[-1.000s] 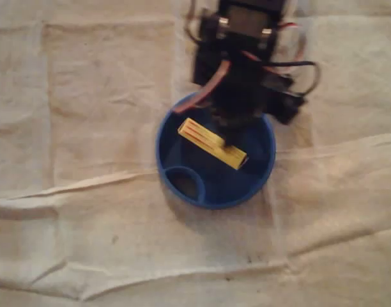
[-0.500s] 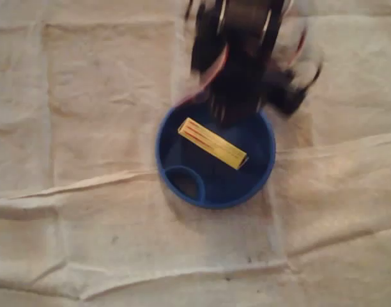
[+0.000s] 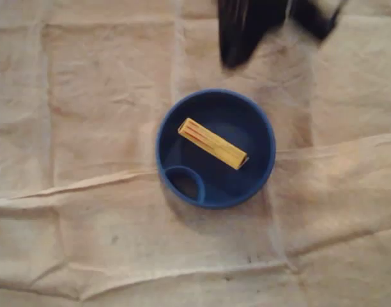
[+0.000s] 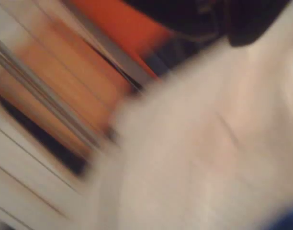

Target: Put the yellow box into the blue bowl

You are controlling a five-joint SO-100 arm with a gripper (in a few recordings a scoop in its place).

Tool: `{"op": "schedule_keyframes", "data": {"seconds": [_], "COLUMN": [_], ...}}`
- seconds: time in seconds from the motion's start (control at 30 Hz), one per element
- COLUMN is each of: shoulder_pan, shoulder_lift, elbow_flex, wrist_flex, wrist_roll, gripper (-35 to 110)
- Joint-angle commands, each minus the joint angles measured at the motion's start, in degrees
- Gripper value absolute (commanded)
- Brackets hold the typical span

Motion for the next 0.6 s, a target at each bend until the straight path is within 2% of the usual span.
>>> {"op": "schedule_keyframes", "data": {"seconds": [0.0, 0.2, 0.37, 0.57], "shoulder_pan": [-0.8, -1.1, -5.4, -9.6], "shoulder_lift": [8.7, 16.7, 23.9, 31.0], "elbow_flex": [-3.4, -3.4, -3.3, -3.3], "wrist_flex": [1.2, 4.6, 9.1, 9.2], "wrist_roll": [0.4, 0.4, 0.5, 5.3], "gripper": [0, 0, 0, 0]}}
